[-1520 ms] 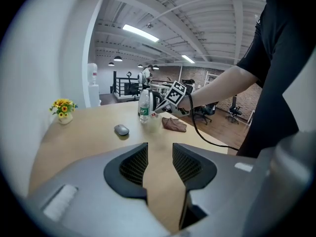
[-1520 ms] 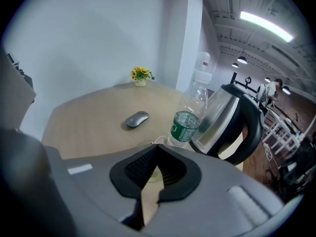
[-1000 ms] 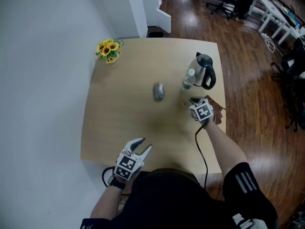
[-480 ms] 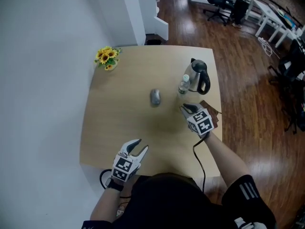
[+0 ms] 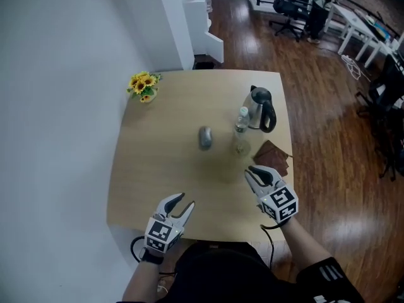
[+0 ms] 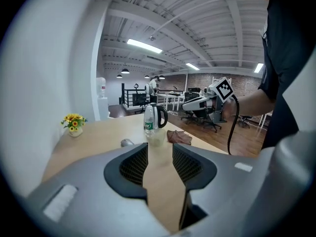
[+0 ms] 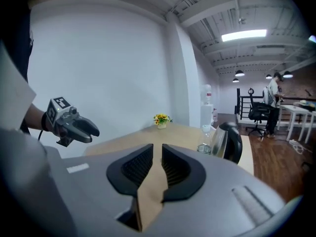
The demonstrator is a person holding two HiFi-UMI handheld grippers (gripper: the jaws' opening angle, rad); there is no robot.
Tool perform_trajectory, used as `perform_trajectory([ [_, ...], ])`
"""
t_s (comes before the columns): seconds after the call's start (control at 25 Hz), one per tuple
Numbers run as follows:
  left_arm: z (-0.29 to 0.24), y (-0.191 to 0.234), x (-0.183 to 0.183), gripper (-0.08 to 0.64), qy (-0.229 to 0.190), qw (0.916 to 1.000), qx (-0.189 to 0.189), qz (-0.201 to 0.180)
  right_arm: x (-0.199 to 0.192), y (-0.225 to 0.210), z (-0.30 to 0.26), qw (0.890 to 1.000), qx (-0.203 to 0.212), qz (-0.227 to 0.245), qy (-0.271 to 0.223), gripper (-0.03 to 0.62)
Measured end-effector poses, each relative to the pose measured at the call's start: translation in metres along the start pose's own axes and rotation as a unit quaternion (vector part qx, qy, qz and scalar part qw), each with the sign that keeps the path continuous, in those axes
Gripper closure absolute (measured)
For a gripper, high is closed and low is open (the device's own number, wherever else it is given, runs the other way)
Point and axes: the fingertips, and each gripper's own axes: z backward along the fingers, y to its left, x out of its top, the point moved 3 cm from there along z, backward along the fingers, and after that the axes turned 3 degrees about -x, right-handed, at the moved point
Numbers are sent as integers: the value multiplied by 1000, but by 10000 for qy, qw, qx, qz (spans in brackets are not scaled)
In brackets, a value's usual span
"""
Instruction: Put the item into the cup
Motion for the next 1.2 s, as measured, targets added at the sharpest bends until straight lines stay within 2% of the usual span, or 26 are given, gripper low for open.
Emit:
perform_trajectory([
  [0.2, 9, -18, -1, 410, -36, 9996, -252, -113, -7, 40, 41, 9996, -82, -226, -164, 526],
  [0.52, 58, -56, -14, 410, -352, 9957, -752, -405, -21, 150, 92, 9976, -69, -607, -335, 526],
  [0.88, 167, -124, -92, 409, -340, 9897, -1258, -591, -44, 282, 162, 9947, -430, -775, -512, 526],
  [1.2, 220, -159, -129, 409, -313, 9858, -1553, -565, -59, 349, 200, 9931, -659, -858, -448, 528],
])
